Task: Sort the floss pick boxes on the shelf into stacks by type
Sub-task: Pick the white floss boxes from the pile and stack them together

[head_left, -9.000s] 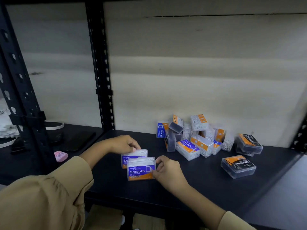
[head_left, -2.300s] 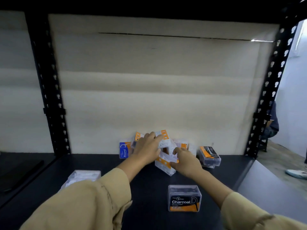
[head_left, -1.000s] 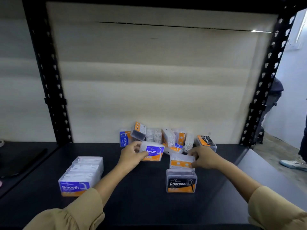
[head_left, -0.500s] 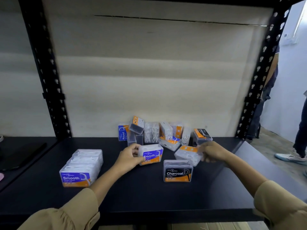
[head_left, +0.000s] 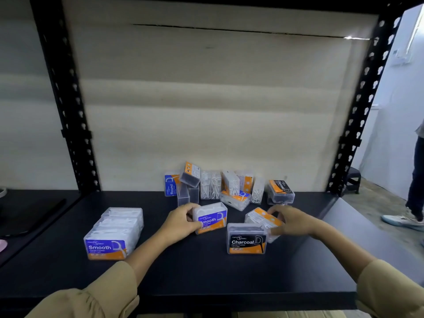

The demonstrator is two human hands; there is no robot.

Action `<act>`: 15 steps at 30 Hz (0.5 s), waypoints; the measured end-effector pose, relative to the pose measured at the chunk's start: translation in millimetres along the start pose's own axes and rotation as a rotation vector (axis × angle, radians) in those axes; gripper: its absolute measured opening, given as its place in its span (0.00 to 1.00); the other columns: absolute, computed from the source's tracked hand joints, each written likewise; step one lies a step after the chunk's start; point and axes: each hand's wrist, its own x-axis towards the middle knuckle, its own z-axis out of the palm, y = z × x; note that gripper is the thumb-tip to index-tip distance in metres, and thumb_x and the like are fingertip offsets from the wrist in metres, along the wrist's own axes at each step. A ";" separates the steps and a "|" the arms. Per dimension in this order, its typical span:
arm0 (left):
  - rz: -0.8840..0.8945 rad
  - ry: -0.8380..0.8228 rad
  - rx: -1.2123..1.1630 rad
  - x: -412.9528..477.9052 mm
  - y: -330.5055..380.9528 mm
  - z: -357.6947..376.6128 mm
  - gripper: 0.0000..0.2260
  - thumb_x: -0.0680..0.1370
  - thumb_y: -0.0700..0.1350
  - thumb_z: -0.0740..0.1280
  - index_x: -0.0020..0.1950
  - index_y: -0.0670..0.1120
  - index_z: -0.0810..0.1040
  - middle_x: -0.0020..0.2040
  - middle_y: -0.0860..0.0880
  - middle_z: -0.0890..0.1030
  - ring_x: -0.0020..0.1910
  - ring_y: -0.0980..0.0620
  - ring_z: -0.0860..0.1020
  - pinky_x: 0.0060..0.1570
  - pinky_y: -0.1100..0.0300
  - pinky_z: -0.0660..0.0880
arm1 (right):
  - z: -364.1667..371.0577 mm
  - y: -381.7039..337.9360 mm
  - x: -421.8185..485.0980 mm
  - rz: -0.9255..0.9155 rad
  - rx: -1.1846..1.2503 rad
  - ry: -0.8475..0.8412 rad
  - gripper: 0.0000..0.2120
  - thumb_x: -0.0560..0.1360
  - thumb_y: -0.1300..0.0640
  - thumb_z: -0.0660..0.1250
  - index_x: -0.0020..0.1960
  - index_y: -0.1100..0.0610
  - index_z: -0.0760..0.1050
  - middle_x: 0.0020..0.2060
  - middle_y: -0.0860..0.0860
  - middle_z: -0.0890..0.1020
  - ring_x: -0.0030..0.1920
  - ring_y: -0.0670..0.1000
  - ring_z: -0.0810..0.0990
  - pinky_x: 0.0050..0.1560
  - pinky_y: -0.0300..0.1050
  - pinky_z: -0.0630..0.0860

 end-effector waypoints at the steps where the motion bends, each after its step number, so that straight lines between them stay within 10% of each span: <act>1: 0.006 0.009 0.001 0.1 0.6 -0.1 0.20 0.72 0.41 0.71 0.63 0.50 0.74 0.53 0.52 0.79 0.46 0.60 0.77 0.40 0.71 0.72 | 3.4 1.5 0.6 -0.008 -0.052 -0.014 0.32 0.64 0.42 0.73 0.63 0.47 0.66 0.57 0.51 0.73 0.56 0.51 0.73 0.58 0.45 0.73; 7: 0.018 -0.009 0.016 -2.9 2.6 -5.2 0.21 0.74 0.42 0.70 0.66 0.50 0.73 0.54 0.51 0.78 0.47 0.58 0.77 0.46 0.67 0.75 | 9.8 1.8 -0.1 -0.006 -0.015 0.090 0.33 0.64 0.47 0.74 0.66 0.49 0.67 0.58 0.50 0.72 0.57 0.49 0.72 0.56 0.40 0.70; 11: 0.020 -0.081 0.063 -3.2 4.0 -16.9 0.22 0.74 0.41 0.70 0.67 0.50 0.72 0.53 0.53 0.77 0.46 0.60 0.78 0.41 0.70 0.73 | 1.1 5.5 -5.9 0.093 0.356 0.095 0.09 0.72 0.52 0.67 0.49 0.55 0.77 0.42 0.52 0.79 0.41 0.50 0.76 0.41 0.41 0.70; 15: 0.019 -0.111 0.122 -4.4 2.0 -26.8 0.21 0.72 0.39 0.71 0.64 0.51 0.75 0.54 0.52 0.79 0.47 0.57 0.80 0.47 0.66 0.77 | -0.7 13.7 -5.6 0.230 0.506 0.152 0.14 0.77 0.52 0.57 0.43 0.59 0.77 0.35 0.57 0.81 0.35 0.53 0.76 0.35 0.42 0.69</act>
